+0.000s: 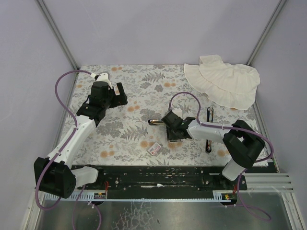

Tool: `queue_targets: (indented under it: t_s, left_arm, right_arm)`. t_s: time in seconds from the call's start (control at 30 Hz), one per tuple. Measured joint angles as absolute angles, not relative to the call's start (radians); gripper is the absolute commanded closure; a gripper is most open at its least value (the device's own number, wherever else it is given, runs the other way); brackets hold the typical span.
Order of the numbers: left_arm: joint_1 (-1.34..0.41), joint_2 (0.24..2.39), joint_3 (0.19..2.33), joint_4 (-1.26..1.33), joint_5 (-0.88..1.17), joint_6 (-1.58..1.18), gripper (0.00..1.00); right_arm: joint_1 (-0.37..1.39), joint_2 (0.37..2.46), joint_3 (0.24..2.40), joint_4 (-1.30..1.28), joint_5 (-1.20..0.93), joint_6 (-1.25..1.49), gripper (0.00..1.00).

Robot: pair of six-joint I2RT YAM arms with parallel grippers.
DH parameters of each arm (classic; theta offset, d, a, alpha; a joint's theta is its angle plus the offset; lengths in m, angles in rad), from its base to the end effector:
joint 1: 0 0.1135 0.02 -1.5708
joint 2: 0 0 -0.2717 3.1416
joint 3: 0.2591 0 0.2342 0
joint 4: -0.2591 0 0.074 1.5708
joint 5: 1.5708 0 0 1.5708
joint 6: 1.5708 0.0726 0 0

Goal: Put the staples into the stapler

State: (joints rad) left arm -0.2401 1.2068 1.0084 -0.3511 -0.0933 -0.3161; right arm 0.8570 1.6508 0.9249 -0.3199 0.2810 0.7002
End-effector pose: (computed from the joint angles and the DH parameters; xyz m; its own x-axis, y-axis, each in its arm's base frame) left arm 0.2753 -0.0604 0.3052 -0.5318 -0.1885 -0.8257 -0.0060 0.9757 -0.2189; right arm 0.2266 0.2309 0.1545 -0.8426 -0.0271 -0.5379 -0.1207 0.9828 0.1395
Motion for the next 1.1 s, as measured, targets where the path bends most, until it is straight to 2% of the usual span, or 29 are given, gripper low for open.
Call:
queue_targets:
  t_s: [0.63,0.9,1.1]
  left_arm:
    - [-0.24,1.207,1.008,-0.351,-0.086,-0.316,0.0]
    - [-0.24,1.207,1.008,-0.351,-0.086,-0.316,0.0]
    - [-0.239,1.207,1.008,-0.351,-0.086,-0.316,0.0]
  right_arm:
    - [0.857,1.655,0.925,-0.327,0.285,0.709,0.47]
    - [0.857,1.655,0.925,-0.315,0.269,0.717,0.58]
    - [0.857,1.655,0.925,-0.309,0.271,0.716,0.56]
